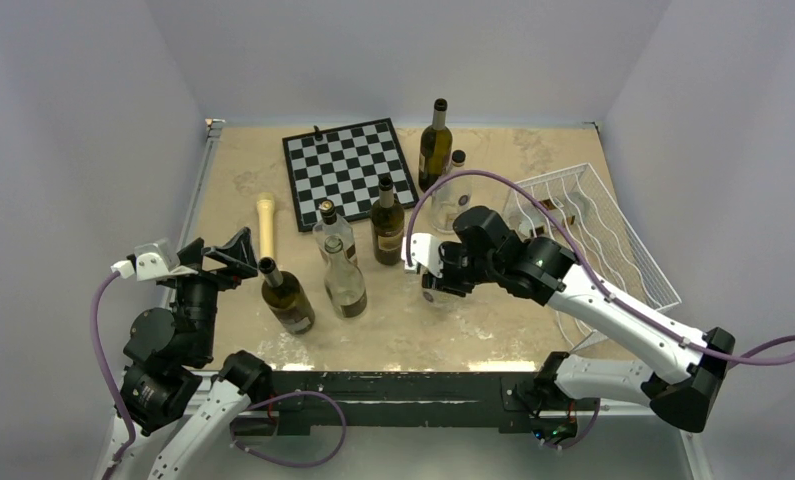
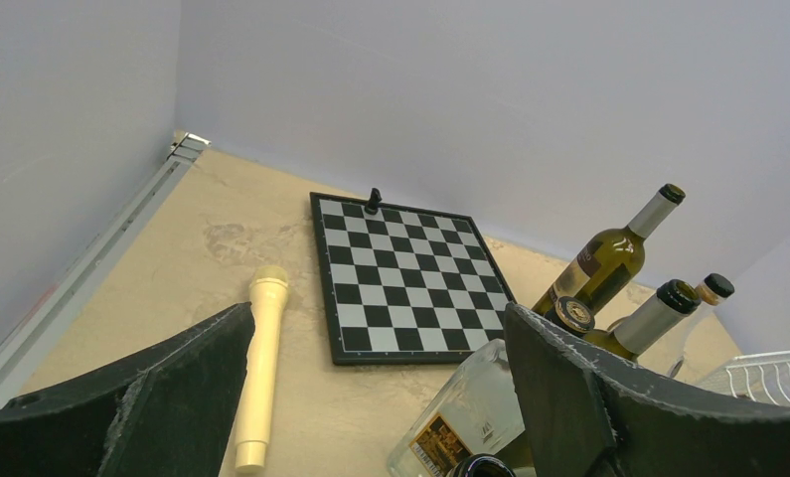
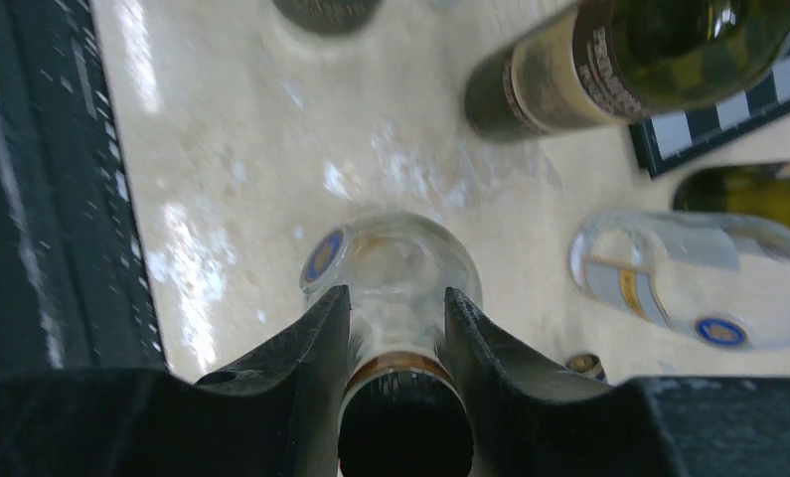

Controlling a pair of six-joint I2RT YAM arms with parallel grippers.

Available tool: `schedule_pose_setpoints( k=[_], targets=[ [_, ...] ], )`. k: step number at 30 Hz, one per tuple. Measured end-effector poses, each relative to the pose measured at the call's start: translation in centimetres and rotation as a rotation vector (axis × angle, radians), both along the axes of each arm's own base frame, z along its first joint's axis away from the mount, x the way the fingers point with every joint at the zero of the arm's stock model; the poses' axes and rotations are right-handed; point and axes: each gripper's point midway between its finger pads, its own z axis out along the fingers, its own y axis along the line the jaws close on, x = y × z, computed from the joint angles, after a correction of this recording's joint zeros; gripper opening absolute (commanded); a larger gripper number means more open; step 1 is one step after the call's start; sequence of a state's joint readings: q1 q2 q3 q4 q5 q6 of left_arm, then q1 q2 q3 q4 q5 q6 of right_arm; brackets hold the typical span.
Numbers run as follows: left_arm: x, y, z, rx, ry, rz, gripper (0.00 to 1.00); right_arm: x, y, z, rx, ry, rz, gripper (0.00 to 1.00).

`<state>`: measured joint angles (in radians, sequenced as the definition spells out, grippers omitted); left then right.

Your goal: Take the wine bottle off the wine rack

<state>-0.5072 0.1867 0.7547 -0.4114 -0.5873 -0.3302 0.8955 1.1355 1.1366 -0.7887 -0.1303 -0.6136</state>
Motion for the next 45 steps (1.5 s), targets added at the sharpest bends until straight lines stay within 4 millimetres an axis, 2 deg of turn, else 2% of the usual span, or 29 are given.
schedule_pose_setpoints(
  k=[4, 9, 17, 22, 29, 31, 33, 35, 38, 42, 45],
  targets=[
    [0.0, 0.0, 0.0, 0.001, 0.001, 0.000, 1.00, -1.3, 2.9, 1.1, 0.169, 0.108, -0.002, 0.00],
    [0.1, -0.1, -0.1, 0.002, 0.004, 0.000, 1.00, -2.6, 5.4, 1.5, 0.269, 0.236, 0.006, 0.00],
    [0.1, -0.1, -0.1, 0.003, 0.005, 0.000, 1.00, -3.9, 6.4, 2.1, 0.342, 0.339, -0.004, 0.00],
    [0.2, -0.1, -0.1, 0.004, 0.008, 0.000, 1.00, -4.9, 6.6, 1.5, 0.369, 0.373, -0.018, 0.00],
    [0.3, -0.2, -0.2, 0.008, 0.014, 0.000, 1.00, -6.2, 8.0, 1.2, 0.396, 0.383, 0.025, 0.00],
    [0.3, -0.2, -0.2, 0.009, 0.015, 0.000, 1.00, -6.4, 8.3, 1.2, 0.404, 0.380, 0.038, 0.08],
    [0.3, -0.2, -0.3, 0.009, 0.015, 0.000, 1.00, -6.7, 8.6, 1.3, 0.410, 0.377, 0.050, 0.29],
    [0.4, -0.2, -0.3, 0.009, 0.016, 0.000, 1.00, -6.9, 8.8, 1.2, 0.411, 0.371, 0.056, 0.42],
    [0.4, -0.2, -0.3, 0.011, 0.019, 0.000, 1.00, -7.0, 9.1, 1.3, 0.418, 0.360, 0.060, 0.55],
    [0.5, -0.3, -0.4, 0.012, 0.021, -0.001, 1.00, -6.9, 10.0, 2.7, 0.474, 0.328, 0.085, 0.69],
    [0.5, -0.3, -0.4, 0.012, 0.021, -0.001, 1.00, -6.8, 10.2, 3.2, 0.490, 0.310, 0.095, 0.72]
  ],
)
